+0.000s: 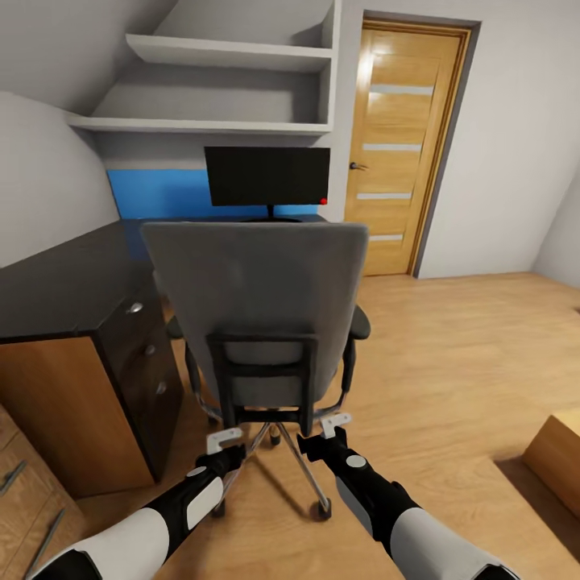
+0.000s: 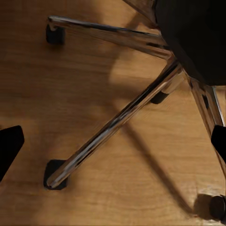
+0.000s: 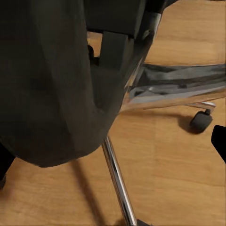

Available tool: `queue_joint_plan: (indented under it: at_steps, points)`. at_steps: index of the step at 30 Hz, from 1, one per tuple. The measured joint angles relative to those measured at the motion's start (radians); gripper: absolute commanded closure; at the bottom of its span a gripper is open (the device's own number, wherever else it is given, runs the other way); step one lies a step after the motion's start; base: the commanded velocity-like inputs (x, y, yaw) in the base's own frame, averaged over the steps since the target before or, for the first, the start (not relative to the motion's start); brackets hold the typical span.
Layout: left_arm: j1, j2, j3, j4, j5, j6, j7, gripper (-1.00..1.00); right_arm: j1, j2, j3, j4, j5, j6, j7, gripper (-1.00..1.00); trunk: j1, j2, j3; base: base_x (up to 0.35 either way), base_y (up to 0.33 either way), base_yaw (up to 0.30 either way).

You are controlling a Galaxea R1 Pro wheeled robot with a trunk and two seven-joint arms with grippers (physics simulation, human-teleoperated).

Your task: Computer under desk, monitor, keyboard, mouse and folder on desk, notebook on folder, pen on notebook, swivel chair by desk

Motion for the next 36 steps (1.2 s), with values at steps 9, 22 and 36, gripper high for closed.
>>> queue_joint_plan:
  at_steps: [9,22,36]
  points:
    - [0.0,0.0,0.001,0.001,-0.001,0.0,0.0,-1.0,0.0,-0.001,-0.004,0.001,0.001,0.0,-0.001,-1.0,0.0,0.0,0.0,0.328,0.0,0.062]
    - [0.0,0.0,0.004,0.001,-0.003,0.001,0.0,-1.0,0.0,-0.001,-0.005,0.0,0.002,0.0,-0.001,-1.0,0.0,0.0,0.0,0.319,0.0,0.001]
    - [0.0,0.0,0.008,0.002,-0.002,0.001,0.001,-1.0,0.0,-0.001,-0.007,0.0,0.003,0.0,-0.004,-1.0,0.001,0.0,0.0,0.047,-0.013,0.0]
